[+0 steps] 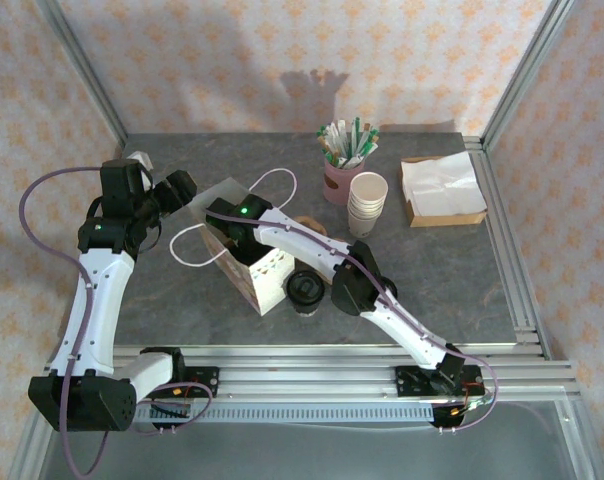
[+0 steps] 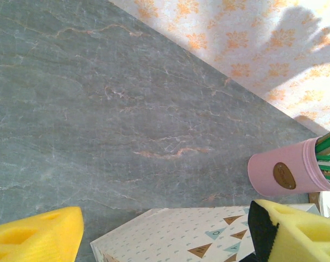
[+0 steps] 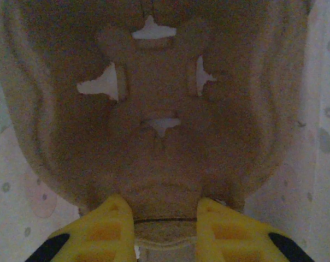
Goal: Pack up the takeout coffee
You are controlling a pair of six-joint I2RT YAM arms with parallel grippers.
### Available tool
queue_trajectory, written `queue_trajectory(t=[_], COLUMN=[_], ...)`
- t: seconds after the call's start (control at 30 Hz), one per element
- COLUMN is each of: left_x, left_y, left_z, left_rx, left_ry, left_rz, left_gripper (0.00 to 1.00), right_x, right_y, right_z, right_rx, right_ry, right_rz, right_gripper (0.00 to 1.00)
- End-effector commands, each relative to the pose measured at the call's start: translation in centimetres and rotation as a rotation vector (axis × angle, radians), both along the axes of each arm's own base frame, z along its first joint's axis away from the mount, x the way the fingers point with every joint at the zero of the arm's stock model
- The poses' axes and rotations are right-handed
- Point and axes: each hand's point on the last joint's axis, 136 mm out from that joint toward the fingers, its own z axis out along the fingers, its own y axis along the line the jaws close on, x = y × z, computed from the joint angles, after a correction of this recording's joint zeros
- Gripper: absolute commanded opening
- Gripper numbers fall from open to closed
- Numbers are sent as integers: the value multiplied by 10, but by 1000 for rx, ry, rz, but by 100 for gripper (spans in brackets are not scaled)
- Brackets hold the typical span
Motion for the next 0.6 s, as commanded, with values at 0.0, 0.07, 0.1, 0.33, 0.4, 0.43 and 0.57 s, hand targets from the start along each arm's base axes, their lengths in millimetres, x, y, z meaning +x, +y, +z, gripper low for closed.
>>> queue_trajectory(t=[0.0,0.07,0.1,0.33,0.4,0.43,0.57], left_x=[-1,-1,-1,-1,-1,-1,-1], left_y=[0,0,0,0,0,0,0], left_z=[-5,-6,-5,-8,-8,-8,-8], left_rx=[5,6,7,5,5,4,3], left_ry=[11,11,11,16,16,17,17], left_rz=[-14,-15,-14,-16,-15,-16,-17], left_gripper=[80,80,80,80,80,80,80], right_x=[-2,-3,-3,-6,-6,-7,-8], right_y=[-4,-6,-6,-10,-10,-10,-11], right_z=[-18,-24,-25,-40,-44,-46,-53], right_rx=[-29,-45,-48,-74,-78,-79,-89], right_ry=[29,36,38,59,64,67,77], right_rz=[4,4,4,5,4,3,0], right_gripper=[23,23,23,23,24,24,24])
